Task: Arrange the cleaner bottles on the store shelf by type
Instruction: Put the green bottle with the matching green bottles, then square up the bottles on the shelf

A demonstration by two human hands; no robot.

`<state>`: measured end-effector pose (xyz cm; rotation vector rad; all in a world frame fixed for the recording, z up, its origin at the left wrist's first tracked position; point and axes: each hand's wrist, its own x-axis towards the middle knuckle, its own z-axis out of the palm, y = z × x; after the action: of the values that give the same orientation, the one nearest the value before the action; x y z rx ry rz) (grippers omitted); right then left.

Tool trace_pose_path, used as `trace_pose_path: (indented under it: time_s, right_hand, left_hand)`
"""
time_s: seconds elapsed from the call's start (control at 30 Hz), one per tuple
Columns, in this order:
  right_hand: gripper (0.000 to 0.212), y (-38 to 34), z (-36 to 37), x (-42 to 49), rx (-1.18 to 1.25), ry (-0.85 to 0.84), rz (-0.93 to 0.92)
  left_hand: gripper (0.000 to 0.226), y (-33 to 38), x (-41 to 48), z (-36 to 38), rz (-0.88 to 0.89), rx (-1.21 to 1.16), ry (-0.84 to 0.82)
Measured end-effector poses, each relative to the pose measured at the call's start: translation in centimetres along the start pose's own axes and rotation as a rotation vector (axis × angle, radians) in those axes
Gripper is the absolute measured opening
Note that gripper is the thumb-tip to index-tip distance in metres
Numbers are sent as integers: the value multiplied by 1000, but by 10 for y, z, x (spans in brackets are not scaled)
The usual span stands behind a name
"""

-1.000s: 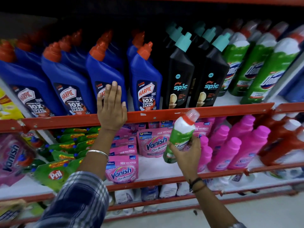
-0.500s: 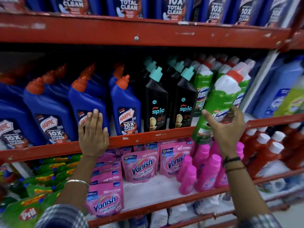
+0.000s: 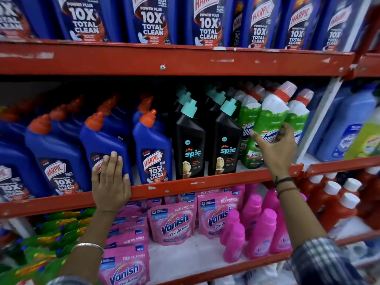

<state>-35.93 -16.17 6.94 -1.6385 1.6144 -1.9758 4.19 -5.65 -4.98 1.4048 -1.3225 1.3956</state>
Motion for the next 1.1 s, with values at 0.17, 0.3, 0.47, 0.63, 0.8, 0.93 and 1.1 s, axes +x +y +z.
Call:
trace_pose_path:
  time_s: [0.17, 0.3, 0.47, 0.63, 0.8, 0.93, 1.1]
  right_hand:
    - [73, 8, 4, -5, -32, -30, 7]
    - [75, 13, 6, -5, -43, -52, 5]
    - [86, 12, 10, -7, -96, -98, -11]
    - [89, 17, 6, -7, -132, -131, 4]
    - [94, 16, 6, -10, -166, -175, 2]
    - [85, 7, 3, -23, -147, -134, -24]
    - [44, -49, -2, -49, 233, -14, -292]
  left_hand:
    - [56, 0, -1, 0, -10, -3, -7]
    - [55, 0, -1, 0, -9, -1, -7]
    - [55, 1, -1, 0, -18, -7, -17]
    - [58, 1, 0, -2, -21, 1, -36]
    - [60, 3, 2, -6, -30, -17, -53]
    - [54, 7, 6, -18, -44, -20, -116]
    - [28, 21, 62, -48, -119, -250, 15]
